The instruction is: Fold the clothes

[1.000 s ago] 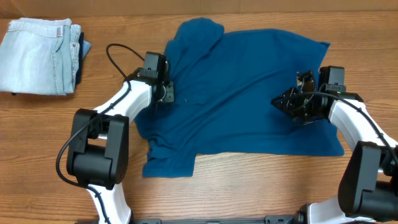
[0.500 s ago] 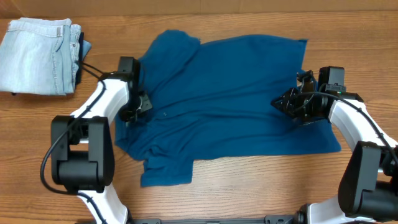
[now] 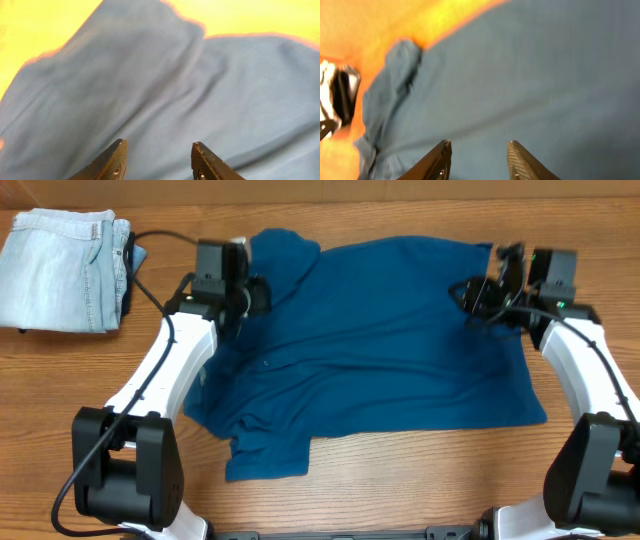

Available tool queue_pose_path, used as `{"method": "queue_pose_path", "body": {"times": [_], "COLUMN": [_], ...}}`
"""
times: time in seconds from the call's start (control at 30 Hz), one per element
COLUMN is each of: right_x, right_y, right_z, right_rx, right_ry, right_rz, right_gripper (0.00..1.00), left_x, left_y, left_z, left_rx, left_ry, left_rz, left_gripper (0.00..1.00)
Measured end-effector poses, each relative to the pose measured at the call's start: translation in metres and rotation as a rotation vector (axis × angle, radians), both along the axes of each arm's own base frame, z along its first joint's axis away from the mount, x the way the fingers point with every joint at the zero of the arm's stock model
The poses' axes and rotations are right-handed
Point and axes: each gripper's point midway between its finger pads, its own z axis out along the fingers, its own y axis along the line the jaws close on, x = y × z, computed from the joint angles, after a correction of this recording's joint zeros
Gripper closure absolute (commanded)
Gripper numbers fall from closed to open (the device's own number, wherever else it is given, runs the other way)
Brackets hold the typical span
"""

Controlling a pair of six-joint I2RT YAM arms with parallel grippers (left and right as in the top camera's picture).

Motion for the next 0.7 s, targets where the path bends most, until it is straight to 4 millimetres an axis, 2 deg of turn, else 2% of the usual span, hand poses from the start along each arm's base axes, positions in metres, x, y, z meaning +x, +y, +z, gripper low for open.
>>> {"method": "queue_pose_path", "body": {"times": [0.07, 0.13, 0.27, 0.33, 0.43, 0.53, 0.7], "right_x": [0.014, 0.025, 0.037, 0.040, 0.042, 0.044, 0.046], "right_y": [-0.004, -0.008, -0.011, -0.011, -0.011, -0.010, -0.006], "right_z": [0.014, 0.019, -0.001, -0.014, -0.030, -0.032, -0.030], "right_rx": [-0.019, -0.032, -0.034, -0.033, -0.033, -0.034, -0.036], "right_ry": [-0.048, -0.080, -0.062, -0.041, -0.013, -0.017, -0.029], "right_rz": [-0.010, -0.016, -0.027, -0.031, -0.031, -0.028, -0.021], "right_gripper": [0.55, 0.55, 0.55, 0.55, 0.55, 0.55, 0.55], "left_x": [0.009, 0.016, 0.032, 0.040, 0.045, 0.044, 0.050], "left_y": [-0.006, -0.006, -0.009, -0.010, -0.012, -0.012, -0.009], "left_z": [0.012, 0.017, 0.021, 0.012, -0.017, -0.053, -0.079], "left_rx": [-0.020, -0.033, -0.072, -0.085, -0.103, -0.101, -0.074], "left_ry": [-0.055, -0.089, -0.143, -0.146, -0.098, -0.025, -0.012], "left_rz": [-0.005, 0.003, 0.027, 0.039, 0.065, 0.087, 0.118], "left_gripper": [0.61, 0.64, 0.69, 0.73, 0.73, 0.72, 0.72]}}
